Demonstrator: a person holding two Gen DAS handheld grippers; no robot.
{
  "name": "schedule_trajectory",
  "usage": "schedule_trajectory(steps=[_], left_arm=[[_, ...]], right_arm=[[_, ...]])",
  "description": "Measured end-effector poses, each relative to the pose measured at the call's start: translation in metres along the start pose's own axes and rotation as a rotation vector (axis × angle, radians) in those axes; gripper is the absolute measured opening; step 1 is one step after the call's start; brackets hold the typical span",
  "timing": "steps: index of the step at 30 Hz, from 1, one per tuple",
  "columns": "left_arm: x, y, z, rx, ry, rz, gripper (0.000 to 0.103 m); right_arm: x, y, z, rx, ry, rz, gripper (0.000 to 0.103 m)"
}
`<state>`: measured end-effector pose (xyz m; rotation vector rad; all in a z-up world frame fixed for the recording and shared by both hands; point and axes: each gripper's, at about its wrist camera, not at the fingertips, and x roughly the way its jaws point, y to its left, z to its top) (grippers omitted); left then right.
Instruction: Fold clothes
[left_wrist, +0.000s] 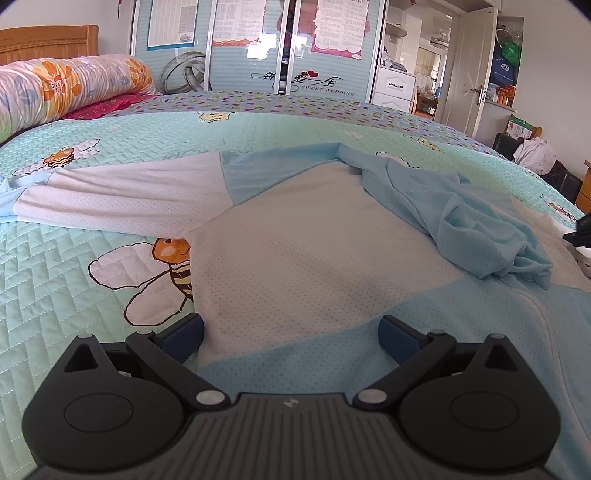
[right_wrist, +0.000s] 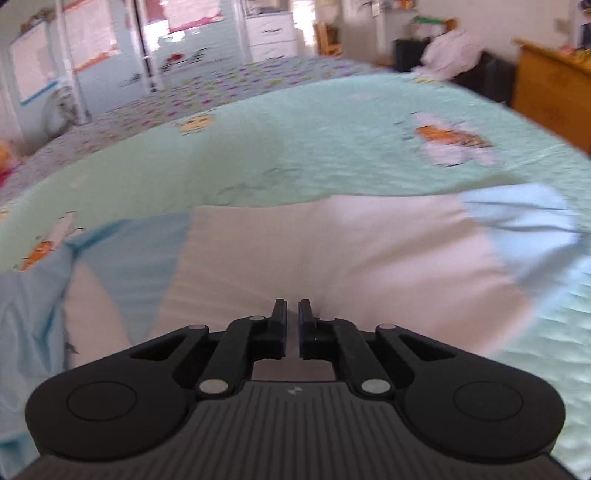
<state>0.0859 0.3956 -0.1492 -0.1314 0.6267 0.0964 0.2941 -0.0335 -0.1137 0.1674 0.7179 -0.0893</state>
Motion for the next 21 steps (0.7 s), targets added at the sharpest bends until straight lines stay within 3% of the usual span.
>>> schedule_trajectory(steps=[2, 4, 6, 8, 11, 13, 15, 21], left_arm=[[0.000, -0.001, 0.000, 0.003, 0.001, 0.003, 0.103], [0.000, -0.001, 0.000, 0.002, 0.001, 0.002, 0.103], [0.000, -0.001, 0.001, 0.001, 0.002, 0.001, 0.103], [0.001, -0.001, 0.001, 0.005, 0.005, 0.005, 0.103], [0.001, -0.003, 0.002, 0.016, 0.010, 0.013, 0.103], [0.000, -0.002, 0.002, 0.011, 0.007, 0.011, 0.103], [-0.002, -0.001, 0.002, 0.001, -0.001, 0.005, 0.103], [-0.026, 0.010, 0.014, -0.074, -0.098, -0.042, 0.094]], right_arm=[[-0.015, 0.017, -0.011, -0.077, -0.008, 0.060, 0.010], [-0.021, 0.032, -0.021, -0.154, -0.002, 0.055, 0.015], [-0.020, 0.031, -0.030, -0.135, 0.017, -0.081, 0.016], [-0.044, 0.036, -0.040, -0.080, -0.037, -0.161, 0.015], [-0.089, 0.083, -0.077, -0.184, -0.112, 0.017, 0.016], [-0.103, 0.112, -0.106, -0.258, -0.148, 0.075, 0.026], [-0.104, 0.130, -0.131, -0.291, -0.182, 0.092, 0.039], [-0.088, 0.142, -0.140, -0.292, -0.164, 0.017, 0.044]])
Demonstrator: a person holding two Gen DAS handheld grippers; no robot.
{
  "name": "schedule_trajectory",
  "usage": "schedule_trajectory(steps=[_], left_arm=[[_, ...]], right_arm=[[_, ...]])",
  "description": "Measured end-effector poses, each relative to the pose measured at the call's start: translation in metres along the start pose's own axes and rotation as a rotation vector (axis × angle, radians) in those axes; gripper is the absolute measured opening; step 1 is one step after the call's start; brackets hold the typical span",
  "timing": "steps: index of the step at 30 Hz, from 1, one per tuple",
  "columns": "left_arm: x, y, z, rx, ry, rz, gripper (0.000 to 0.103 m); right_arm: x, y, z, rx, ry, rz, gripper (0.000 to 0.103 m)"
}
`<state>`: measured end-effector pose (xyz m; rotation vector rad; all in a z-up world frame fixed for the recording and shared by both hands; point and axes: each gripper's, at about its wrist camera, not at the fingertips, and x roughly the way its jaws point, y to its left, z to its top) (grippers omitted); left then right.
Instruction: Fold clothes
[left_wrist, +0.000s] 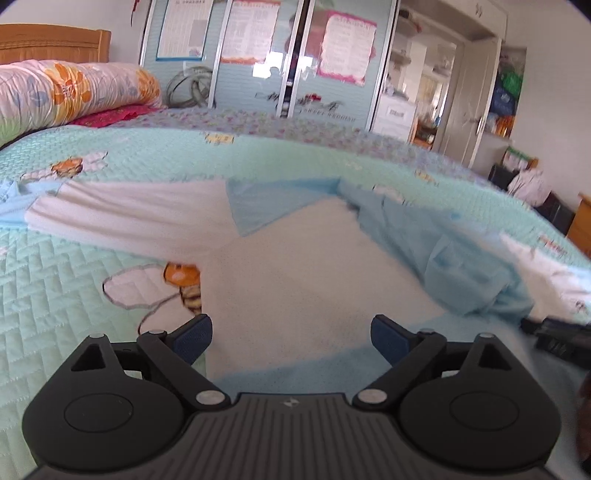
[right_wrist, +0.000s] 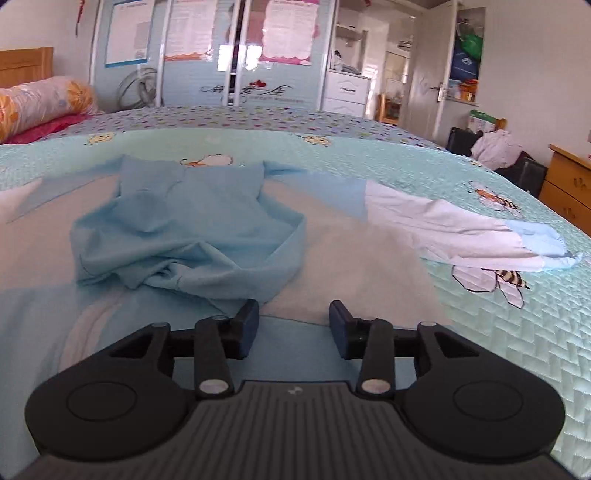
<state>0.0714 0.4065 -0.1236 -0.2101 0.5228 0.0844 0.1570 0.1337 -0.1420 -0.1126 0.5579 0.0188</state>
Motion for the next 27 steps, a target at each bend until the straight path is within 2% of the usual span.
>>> schedule_trajectory(steps=[2, 4, 5, 7, 9, 10, 11, 12, 13, 14, 16, 17, 18, 19, 20, 21, 22, 25, 27], left_arm=[[-0.004, 0.002, 0.008, -0.019, -0.027, -0.019, 0.091], [0.008, -0.001, 0.024, -0.023, -0.010, -0.054, 0.079], [0.018, -0.005, 0.033, -0.006, 0.004, -0.073, 0.069], [0.051, -0.021, 0.052, 0.100, 0.051, -0.094, 0.065], [0.102, -0.034, 0.063, 0.198, 0.100, -0.100, 0.040], [0.132, -0.035, 0.067, 0.229, 0.137, -0.085, 0.037], [0.158, -0.034, 0.071, 0.250, 0.156, -0.076, 0.037], [0.173, -0.029, 0.079, 0.246, 0.121, -0.080, 0.037], [0.187, -0.024, 0.090, 0.250, 0.107, -0.047, 0.036], [0.202, -0.019, 0.104, 0.254, 0.087, 0.026, 0.034], [0.237, 0.000, 0.128, 0.261, 0.052, 0.205, 0.046], [0.258, 0.016, 0.135, 0.255, 0.071, 0.274, 0.058], [0.275, 0.034, 0.143, 0.227, 0.087, 0.317, 0.079], [0.280, 0.057, 0.153, 0.129, 0.096, 0.280, 0.083], [0.278, 0.074, 0.162, 0.034, 0.113, 0.253, 0.070], [0.270, 0.086, 0.170, -0.031, 0.117, 0.253, 0.044], [0.256, 0.090, 0.173, -0.045, 0.106, 0.261, 0.037], [0.195, 0.083, 0.166, -0.024, 0.018, 0.187, 0.040], [0.162, 0.069, 0.148, 0.005, 0.025, 0.116, 0.047]], right_arm=[[0.001, -0.002, 0.000, 0.010, 0.002, 0.006, 0.044], [0.000, -0.003, -0.002, 0.020, 0.002, 0.013, 0.045], [-0.001, -0.003, -0.004, 0.025, 0.002, 0.017, 0.045], [-0.001, -0.005, -0.008, 0.043, 0.003, 0.031, 0.046], [0.000, -0.009, -0.009, 0.069, 0.003, 0.051, 0.047], [0.000, -0.011, -0.009, 0.084, 0.002, 0.062, 0.047], [-0.001, -0.013, -0.009, 0.097, 0.000, 0.074, 0.048], [-0.001, -0.015, -0.010, 0.110, -0.001, 0.085, 0.049], [-0.001, -0.016, -0.010, 0.118, -0.002, 0.094, 0.050], [-0.001, -0.017, -0.010, 0.125, -0.003, 0.103, 0.051], [-0.001, -0.020, -0.011, 0.139, -0.005, 0.121, 0.054], [-0.001, -0.021, -0.011, 0.146, -0.006, 0.130, 0.056], [-0.002, -0.021, -0.011, 0.149, -0.007, 0.136, 0.057], [-0.002, -0.021, -0.011, 0.153, -0.007, 0.140, 0.057], [-0.002, -0.022, -0.011, 0.159, -0.008, 0.144, 0.057], [-0.002, -0.023, -0.011, 0.166, -0.009, 0.149, 0.057], [-0.002, -0.024, -0.011, 0.174, -0.010, 0.153, 0.057], [-0.003, -0.025, -0.012, 0.185, -0.012, 0.161, 0.057], [-0.004, -0.026, -0.012, 0.192, -0.013, 0.164, 0.057]])
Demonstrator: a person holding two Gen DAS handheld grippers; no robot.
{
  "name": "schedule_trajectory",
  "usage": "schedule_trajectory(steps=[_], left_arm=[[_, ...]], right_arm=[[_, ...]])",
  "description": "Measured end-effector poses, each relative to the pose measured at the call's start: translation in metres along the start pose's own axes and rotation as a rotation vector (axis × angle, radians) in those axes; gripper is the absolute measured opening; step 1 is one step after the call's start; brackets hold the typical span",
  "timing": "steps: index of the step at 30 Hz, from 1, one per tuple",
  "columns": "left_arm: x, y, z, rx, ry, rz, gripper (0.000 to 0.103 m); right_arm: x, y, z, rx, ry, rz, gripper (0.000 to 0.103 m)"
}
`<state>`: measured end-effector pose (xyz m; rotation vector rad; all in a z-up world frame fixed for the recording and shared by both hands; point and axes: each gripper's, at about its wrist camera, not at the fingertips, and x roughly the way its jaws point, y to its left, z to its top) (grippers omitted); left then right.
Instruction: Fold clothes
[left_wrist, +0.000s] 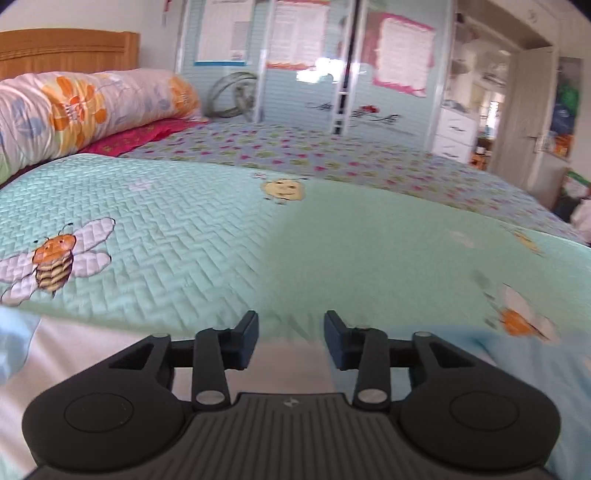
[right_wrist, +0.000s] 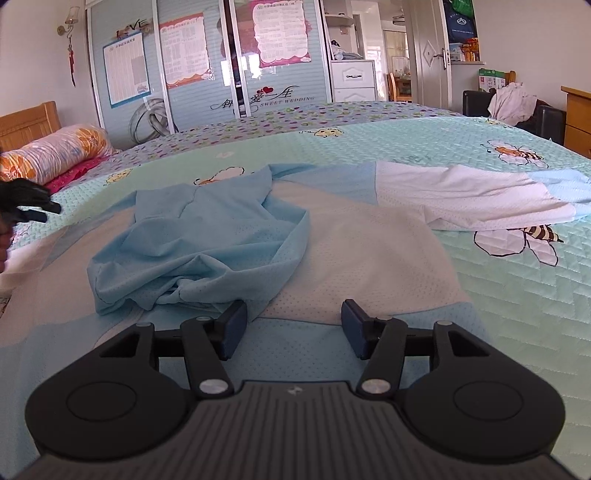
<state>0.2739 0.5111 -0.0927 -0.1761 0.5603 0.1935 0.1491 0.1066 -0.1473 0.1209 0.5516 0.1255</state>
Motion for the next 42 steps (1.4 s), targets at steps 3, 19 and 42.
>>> schedule_trajectory(steps=[3, 19, 42], left_arm=[[-0.019, -0.031, -0.039, 0.161, 0.082, -0.068, 0.048], [-0.100, 0.027, -0.077, -0.074, 0.098, 0.024, 0.045], [-0.300, -0.119, -0.252, 0.222, 0.236, -0.092, 0.070]], right_arm=[[0.000, 0.003, 0.000, -0.010, 0.003, -0.007, 0.058], [0.001, 0.000, 0.001, 0.004, 0.006, 0.013, 0.062], [-0.081, 0.017, -0.041, -0.207, 0.149, 0.025, 0.072]])
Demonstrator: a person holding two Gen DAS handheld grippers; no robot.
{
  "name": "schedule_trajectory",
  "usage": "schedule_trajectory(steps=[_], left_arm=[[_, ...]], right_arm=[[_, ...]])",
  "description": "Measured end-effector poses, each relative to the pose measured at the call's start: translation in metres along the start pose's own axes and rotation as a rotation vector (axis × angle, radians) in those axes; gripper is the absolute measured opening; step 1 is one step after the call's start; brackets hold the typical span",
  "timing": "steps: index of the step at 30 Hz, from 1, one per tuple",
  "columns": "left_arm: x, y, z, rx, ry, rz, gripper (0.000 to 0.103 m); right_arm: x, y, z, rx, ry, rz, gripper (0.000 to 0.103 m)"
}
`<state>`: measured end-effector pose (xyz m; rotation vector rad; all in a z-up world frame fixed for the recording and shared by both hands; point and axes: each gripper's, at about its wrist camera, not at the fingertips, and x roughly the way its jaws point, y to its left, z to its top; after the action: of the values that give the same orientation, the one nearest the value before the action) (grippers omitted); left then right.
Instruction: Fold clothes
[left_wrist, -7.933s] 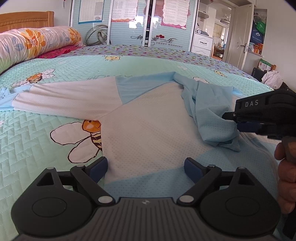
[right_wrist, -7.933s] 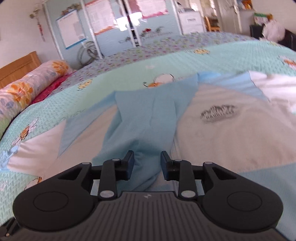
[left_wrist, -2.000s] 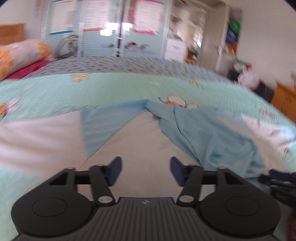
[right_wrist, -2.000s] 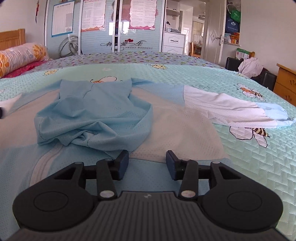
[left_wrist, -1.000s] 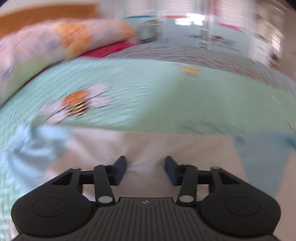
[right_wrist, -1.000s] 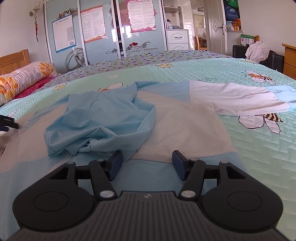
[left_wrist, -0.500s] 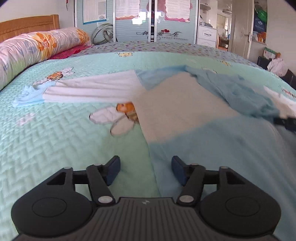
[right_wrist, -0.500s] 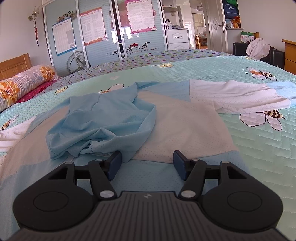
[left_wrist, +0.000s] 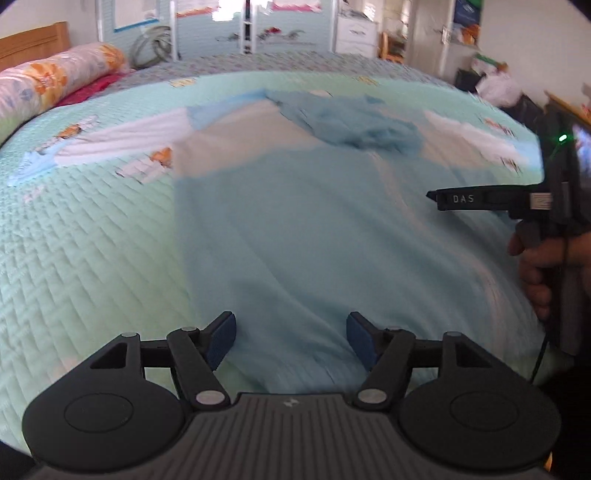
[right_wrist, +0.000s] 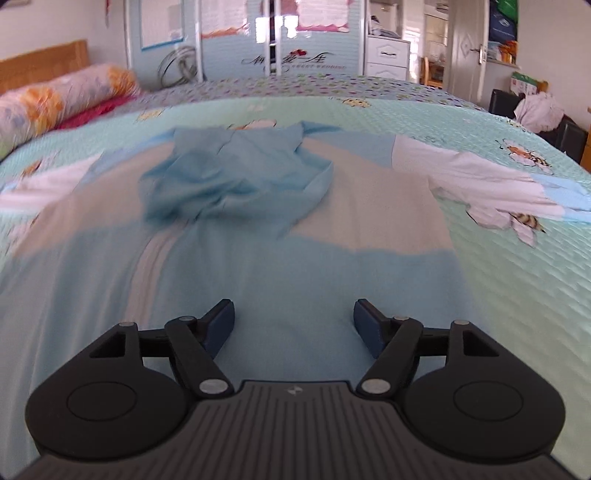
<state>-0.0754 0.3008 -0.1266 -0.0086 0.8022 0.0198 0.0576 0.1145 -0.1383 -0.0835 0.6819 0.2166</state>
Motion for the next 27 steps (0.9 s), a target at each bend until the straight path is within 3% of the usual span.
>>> schedule_trajectory(steps=[4, 6, 11, 14, 17, 20, 23, 27], left_arm=[[-0.020, 0.003, -0.009, 0.007, -0.018, 0.030, 0.071], [-0.034, 0.005, -0.006, 0.009, -0.063, 0.038, 0.071], [-0.051, -0.013, 0.001, 0.062, -0.162, -0.041, 0.072], [-0.033, -0.018, -0.007, 0.081, -0.108, -0.051, 0.072], [-0.013, -0.008, -0.020, 0.045, -0.016, -0.036, 0.075], [-0.025, 0.013, -0.025, -0.011, -0.018, 0.017, 0.077], [-0.038, 0.036, -0.030, -0.094, -0.013, 0.078, 0.078], [-0.051, 0.039, -0.032, -0.127, -0.026, 0.077, 0.076]], right_arm=[[-0.062, 0.001, -0.053, -0.089, -0.027, 0.024, 0.072], [-0.092, -0.003, -0.076, -0.118, -0.042, 0.037, 0.072], [-0.132, -0.019, -0.081, -0.075, -0.031, 0.054, 0.072], [-0.142, -0.021, -0.077, -0.044, -0.096, 0.069, 0.072], [-0.134, -0.012, -0.080, -0.100, -0.064, 0.085, 0.072], [-0.124, -0.010, -0.091, -0.187, -0.009, 0.059, 0.074], [-0.131, -0.034, -0.094, -0.109, -0.030, 0.022, 0.075], [-0.150, -0.054, -0.084, 0.018, -0.114, 0.008, 0.075]])
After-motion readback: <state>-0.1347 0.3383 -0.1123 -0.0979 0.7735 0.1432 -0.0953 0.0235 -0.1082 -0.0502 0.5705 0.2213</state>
